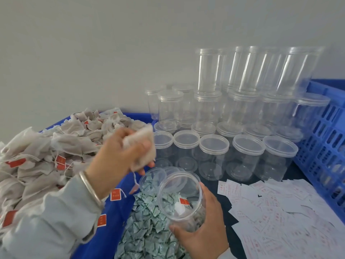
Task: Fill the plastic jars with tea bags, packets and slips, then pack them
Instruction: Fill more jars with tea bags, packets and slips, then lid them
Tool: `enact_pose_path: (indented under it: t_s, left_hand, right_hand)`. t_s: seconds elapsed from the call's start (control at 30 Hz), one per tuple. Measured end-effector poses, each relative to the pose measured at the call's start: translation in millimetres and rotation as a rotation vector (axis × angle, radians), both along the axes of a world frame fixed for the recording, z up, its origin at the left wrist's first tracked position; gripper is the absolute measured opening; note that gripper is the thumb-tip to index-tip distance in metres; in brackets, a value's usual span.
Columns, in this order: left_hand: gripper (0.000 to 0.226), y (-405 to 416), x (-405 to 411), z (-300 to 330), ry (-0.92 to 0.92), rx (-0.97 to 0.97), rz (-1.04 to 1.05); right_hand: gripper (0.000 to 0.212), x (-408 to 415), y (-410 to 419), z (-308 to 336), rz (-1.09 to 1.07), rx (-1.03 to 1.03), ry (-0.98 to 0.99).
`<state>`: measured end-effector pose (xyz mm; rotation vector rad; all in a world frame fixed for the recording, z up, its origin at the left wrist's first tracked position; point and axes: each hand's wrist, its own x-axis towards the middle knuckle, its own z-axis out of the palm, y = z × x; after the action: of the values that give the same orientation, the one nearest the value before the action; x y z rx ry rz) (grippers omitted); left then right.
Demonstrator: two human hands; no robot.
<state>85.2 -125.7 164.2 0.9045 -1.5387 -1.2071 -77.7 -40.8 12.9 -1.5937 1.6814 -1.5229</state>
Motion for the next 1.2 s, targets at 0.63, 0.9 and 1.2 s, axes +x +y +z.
enact_pose_path:
  t_s: [0.63, 0.9, 1.2]
  left_hand:
    - [0.052, -68.0, 64.5, -24.4, -1.220, -0.202, 0.591]
    - [0.031, -89.1, 69.7, -41.8, -1.575, -0.001, 0.558]
    - [0.020, -85.2, 75.4, -36.3, -1.500, -0.079, 0.595]
  right_hand:
    - [0.104, -1.5, -3.0, 2.9, 0.046, 0.014, -0.088]
    - [0.106, -1.0, -2.0, 1.2, 0.039, 0.012, -0.103]
    - [0.104, -2.5, -3.3, 0.2, 0.021, 0.019, -0.065]
